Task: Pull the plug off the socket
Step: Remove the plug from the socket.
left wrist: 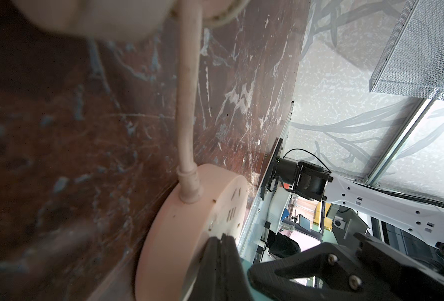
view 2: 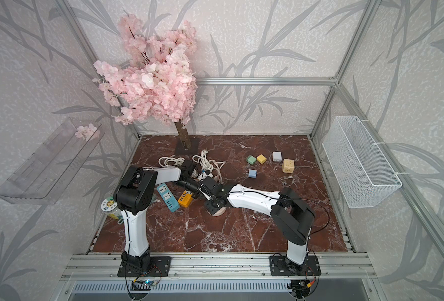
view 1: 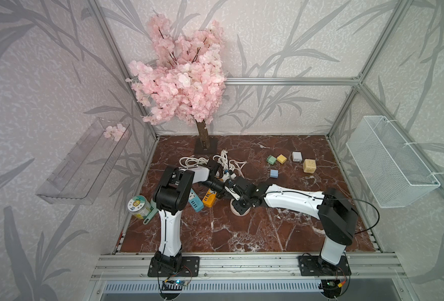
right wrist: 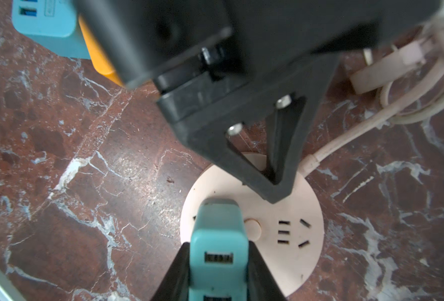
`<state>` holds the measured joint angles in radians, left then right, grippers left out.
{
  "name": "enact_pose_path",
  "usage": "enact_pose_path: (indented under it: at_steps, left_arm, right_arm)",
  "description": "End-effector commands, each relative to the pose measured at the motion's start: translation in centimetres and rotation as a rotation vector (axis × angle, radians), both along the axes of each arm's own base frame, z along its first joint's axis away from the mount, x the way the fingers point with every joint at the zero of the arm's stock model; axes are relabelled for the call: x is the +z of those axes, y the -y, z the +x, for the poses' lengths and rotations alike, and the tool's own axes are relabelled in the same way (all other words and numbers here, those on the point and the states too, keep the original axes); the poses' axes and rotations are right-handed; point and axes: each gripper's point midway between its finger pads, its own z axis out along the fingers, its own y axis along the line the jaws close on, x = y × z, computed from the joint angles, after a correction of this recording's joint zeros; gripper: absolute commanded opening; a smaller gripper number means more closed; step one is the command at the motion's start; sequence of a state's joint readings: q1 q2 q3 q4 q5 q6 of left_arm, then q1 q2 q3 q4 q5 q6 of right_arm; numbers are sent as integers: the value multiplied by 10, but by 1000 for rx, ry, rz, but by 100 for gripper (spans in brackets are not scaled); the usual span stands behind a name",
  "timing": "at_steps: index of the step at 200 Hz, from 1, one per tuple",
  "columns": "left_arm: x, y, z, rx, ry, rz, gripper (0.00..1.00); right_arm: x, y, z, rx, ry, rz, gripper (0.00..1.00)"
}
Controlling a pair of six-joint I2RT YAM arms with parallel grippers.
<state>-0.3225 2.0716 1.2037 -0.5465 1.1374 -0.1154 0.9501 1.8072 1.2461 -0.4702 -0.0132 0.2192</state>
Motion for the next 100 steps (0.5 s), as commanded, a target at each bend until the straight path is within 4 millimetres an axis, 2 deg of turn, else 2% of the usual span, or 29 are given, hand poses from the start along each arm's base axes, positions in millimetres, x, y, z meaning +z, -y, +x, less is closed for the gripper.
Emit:
enact_pose_path:
  at_steps: [1, 32, 69, 72, 100]
  left_arm:
    - [-67, -28, -18, -16, -46, 281, 0]
    - [-67, -28, -18, -19, -46, 285, 0]
    - [-68, -28, -19, -22, -49, 287, 0]
    - [-68, -27, -19, -22, -49, 287, 0]
    - [-67, -27, -19, -23, -50, 286, 0]
  right_arm:
    - [28, -13, 20, -49, -2, 132, 0]
    - [33, -8, 20, -46, 56, 95, 0]
    - [40, -15, 15, 38, 244, -9, 0]
    - [40, -21, 6, 68, 256, -16, 0]
    - [39, -24, 5, 79, 281, -43, 0]
